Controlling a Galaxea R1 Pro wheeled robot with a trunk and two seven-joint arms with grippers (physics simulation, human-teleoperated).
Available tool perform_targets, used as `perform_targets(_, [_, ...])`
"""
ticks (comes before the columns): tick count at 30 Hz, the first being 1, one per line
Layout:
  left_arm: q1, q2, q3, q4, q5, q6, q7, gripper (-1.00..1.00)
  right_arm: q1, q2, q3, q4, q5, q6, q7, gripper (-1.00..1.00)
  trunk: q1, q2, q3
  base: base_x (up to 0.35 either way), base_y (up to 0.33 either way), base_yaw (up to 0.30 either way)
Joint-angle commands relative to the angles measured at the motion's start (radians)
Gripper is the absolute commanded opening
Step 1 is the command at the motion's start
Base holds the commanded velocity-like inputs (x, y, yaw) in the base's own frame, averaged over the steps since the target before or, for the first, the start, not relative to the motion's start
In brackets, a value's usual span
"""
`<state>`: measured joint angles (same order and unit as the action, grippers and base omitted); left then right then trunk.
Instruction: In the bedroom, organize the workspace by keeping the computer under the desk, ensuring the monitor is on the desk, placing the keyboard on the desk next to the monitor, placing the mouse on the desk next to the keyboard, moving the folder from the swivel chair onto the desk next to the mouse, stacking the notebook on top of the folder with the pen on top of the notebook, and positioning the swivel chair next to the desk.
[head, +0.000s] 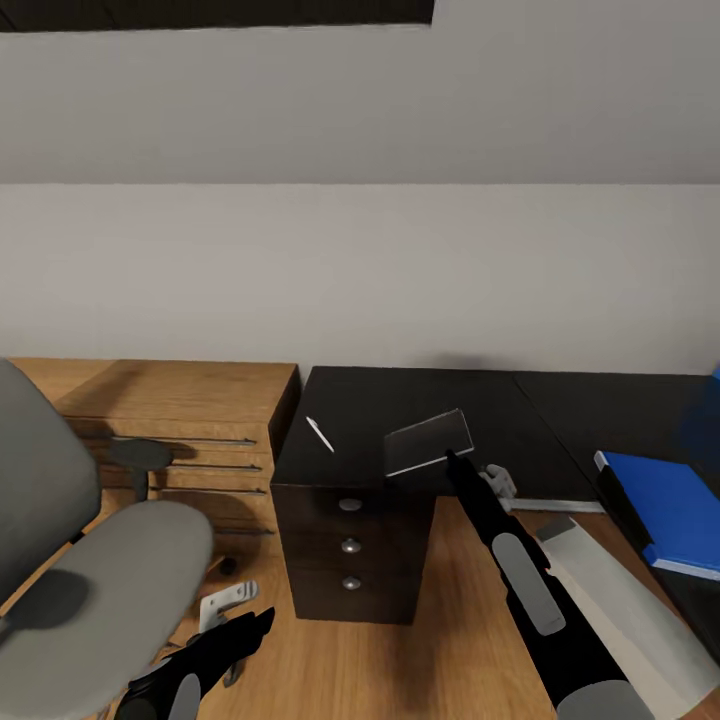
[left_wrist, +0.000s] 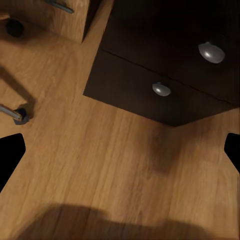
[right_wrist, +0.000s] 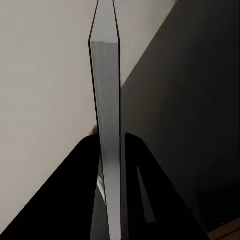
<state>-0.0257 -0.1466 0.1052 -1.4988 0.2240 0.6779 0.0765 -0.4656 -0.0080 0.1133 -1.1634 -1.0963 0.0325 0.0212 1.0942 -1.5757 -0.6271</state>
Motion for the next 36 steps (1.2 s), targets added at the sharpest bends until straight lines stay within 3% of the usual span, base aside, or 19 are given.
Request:
perform_targets(1, [0.000, -0.001, 0.001, -0.001, 0.011, 0.005, 0.008, 1.00, -0.001, -0.004, -0.012, -0.003, -0.011, 0.003, 0.004, -1.00, -0.004, 0.007, 0.002, 0.000, 0.000, -0.265])
perform_targets(3, [0.000, -0.001, -0.003, 0.002, 0.011, 0.005, 0.009, 1.00, -0.001, -0.012, -0.046, -0.017, -0.011, 0.005, 0.004, -1.00, -0.012, 0.021, 0.009, 0.000, 0.000, -0.267])
perform_targets(8, [0.000, -0.001, -0.024, 0.015, 0.010, 0.005, 0.011, 1.00, -0.001, -0.050, -0.079, -0.032, -0.012, 0.007, 0.003, -1.00, -0.031, 0.056, 0.024, 0.000, 0.000, -0.268])
perform_targets(13, [0.000, 0.001, -0.029, 0.052, 0.011, 0.005, 0.011, 1.00, -0.001, -0.070, -0.154, -0.033, -0.013, 0.009, 0.002, -1.00, -0.031, 0.056, 0.024, 0.000, 0.000, -0.268])
perform_targets(19, [0.000, 0.001, -0.030, 0.179, 0.009, -0.008, 0.009, 1.00, -0.001, -0.085, -0.231, -0.033, -0.014, 0.045, 0.002, -1.00, -0.031, 0.056, 0.024, 0.000, 0.000, -0.268])
perform_targets(21, [0.000, 0.003, -0.030, 0.289, 0.008, -0.104, 0.006, 1.00, -0.001, -0.087, -0.258, -0.033, -0.013, 0.052, 0.002, -1.00, -0.031, 0.056, 0.024, 0.000, 0.000, -0.268])
perform_targets(27, [0.000, 0.011, -0.030, 0.382, 0.001, -0.242, 0.004, 1.00, -0.001, -0.089, -0.269, -0.034, -0.013, 0.055, 0.001, -1.00, -0.031, 0.056, 0.024, 0.000, 0.000, -0.281])
perform_targets(31, [0.000, 0.022, -0.030, 0.405, -0.026, -0.261, 0.003, 1.00, -0.001, -0.089, -0.271, -0.035, -0.013, 0.055, 0.002, -1.00, -0.031, 0.056, 0.022, 0.000, 0.000, -0.286])
perform_targets(36, [0.000, 0.024, -0.030, 0.413, -0.032, -0.265, 0.003, 1.00, -0.001, -0.089, -0.297, -0.035, -0.014, 0.058, 0.001, -1.00, -0.031, 0.056, 0.018, 0.000, 0.000, -0.276])
